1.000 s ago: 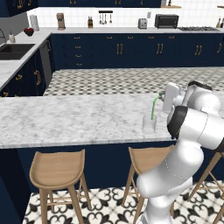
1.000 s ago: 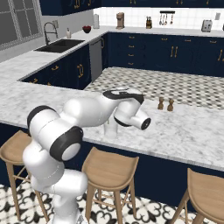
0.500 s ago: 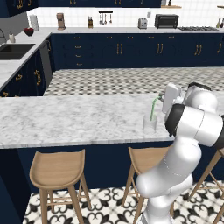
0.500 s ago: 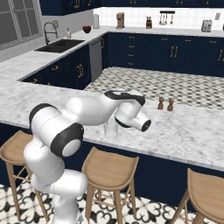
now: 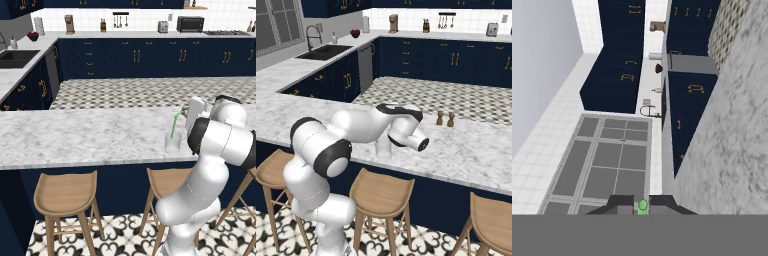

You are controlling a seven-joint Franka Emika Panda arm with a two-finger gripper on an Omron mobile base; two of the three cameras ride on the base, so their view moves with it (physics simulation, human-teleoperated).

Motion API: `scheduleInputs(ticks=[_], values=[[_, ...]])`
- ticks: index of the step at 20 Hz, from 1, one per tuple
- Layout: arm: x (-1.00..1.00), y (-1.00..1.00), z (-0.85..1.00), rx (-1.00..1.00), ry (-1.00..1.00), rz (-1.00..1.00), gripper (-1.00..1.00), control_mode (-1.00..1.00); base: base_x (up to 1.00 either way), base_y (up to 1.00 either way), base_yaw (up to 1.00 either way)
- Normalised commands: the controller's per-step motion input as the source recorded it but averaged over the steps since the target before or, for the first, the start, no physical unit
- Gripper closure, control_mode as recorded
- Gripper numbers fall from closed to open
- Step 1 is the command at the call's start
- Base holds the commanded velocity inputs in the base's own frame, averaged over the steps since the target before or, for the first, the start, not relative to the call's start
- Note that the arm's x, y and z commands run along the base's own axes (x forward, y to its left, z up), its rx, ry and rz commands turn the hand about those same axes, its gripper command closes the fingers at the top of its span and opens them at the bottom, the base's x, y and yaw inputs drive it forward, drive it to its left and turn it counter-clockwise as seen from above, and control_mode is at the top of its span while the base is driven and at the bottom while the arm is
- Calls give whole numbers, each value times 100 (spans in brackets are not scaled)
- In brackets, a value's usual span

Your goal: Take a straw from the drawer in front and place it inside the glass cup on the dining counter.

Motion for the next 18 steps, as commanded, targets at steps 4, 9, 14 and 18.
scheduleInputs(ticks=[4,9,14,18], values=[[0,0,-1,0,-1,0,100,-100,0,0,0],[-1,-1,-9,-3,-1,0,100,-100,0,0,0],[-2,-2,-18,-6,-2,0,100,-100,0,0,0],[0,-22,-11,-7,-5,0,100,-100,0,0,0]])
